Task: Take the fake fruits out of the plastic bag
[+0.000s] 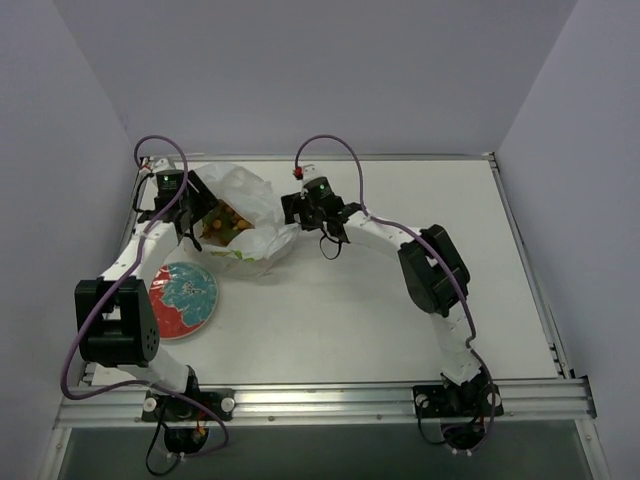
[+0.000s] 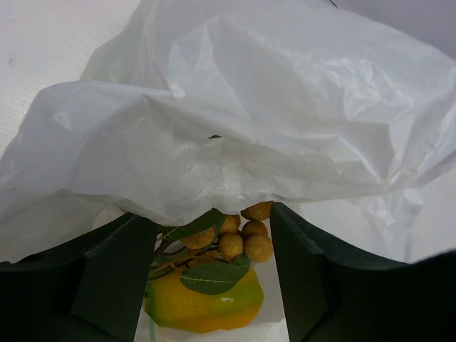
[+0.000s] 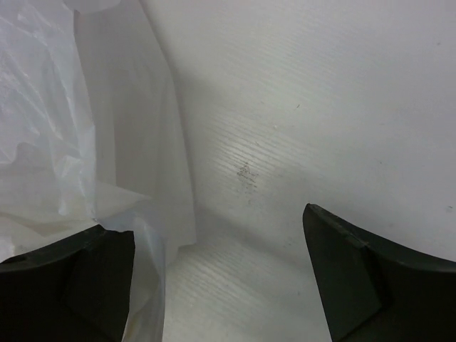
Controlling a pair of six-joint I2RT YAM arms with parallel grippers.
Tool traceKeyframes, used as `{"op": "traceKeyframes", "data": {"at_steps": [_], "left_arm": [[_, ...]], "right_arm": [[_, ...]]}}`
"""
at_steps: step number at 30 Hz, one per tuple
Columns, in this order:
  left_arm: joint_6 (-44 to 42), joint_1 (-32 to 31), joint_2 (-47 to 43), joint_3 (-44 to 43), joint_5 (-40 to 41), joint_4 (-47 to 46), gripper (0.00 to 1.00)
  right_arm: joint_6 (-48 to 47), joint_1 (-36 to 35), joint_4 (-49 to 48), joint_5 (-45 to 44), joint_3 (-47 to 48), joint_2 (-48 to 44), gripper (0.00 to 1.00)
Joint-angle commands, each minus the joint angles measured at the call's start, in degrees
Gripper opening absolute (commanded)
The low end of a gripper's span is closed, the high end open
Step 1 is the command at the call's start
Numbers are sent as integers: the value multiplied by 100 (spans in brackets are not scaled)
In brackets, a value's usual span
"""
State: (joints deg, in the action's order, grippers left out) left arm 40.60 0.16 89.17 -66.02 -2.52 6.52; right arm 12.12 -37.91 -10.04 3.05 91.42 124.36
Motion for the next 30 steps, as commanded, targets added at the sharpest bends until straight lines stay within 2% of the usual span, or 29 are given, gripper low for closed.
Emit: {"op": "traceKeyframes", "data": {"at_steps": [1,4,7,13,15,16,18,24,27,28,30], "left_arm": [[53,-43,-171,-175,-2,-406,61],[176,-43,-250,-43,-169,-555,60],[299,-43,-435,124,-336,-739,60],[264,-174,-1014,501,-249,-328,59],[264,-218,-1251,704,-109,-179,59],[247,-262,-1313,757,-30,-117,59],[238,-332,-1480,967,129,-64,59],[326,-491,-1455,1285,384,-29,61],[308,-526,-1139,1197,463,121,66],[317,-526,-1069,1197,455,95,67],[396,-544,-928,1258,498,-150,69]], "right_arm": [[-69,-6,-156,-164,-167,-1087,84],[-17,-84,-147,-226,-527,-1685,95],[-8,-251,-156,-461,-835,-2221,100],[-95,-1077,-217,-1367,-1100,-2785,100],[-96,-1306,-244,-1412,-1100,-2803,95],[-78,-1376,-270,-1343,-1100,-2768,90],[-113,-1595,-314,-1272,-1056,-2576,84],[71,-1728,-332,-1456,-1108,-1836,87],[229,-1755,-594,-1632,-1564,-1757,74],[282,-1755,-682,-1597,-1687,-1757,57],[387,-1781,-1060,-1536,-2064,-1818,35]]}}
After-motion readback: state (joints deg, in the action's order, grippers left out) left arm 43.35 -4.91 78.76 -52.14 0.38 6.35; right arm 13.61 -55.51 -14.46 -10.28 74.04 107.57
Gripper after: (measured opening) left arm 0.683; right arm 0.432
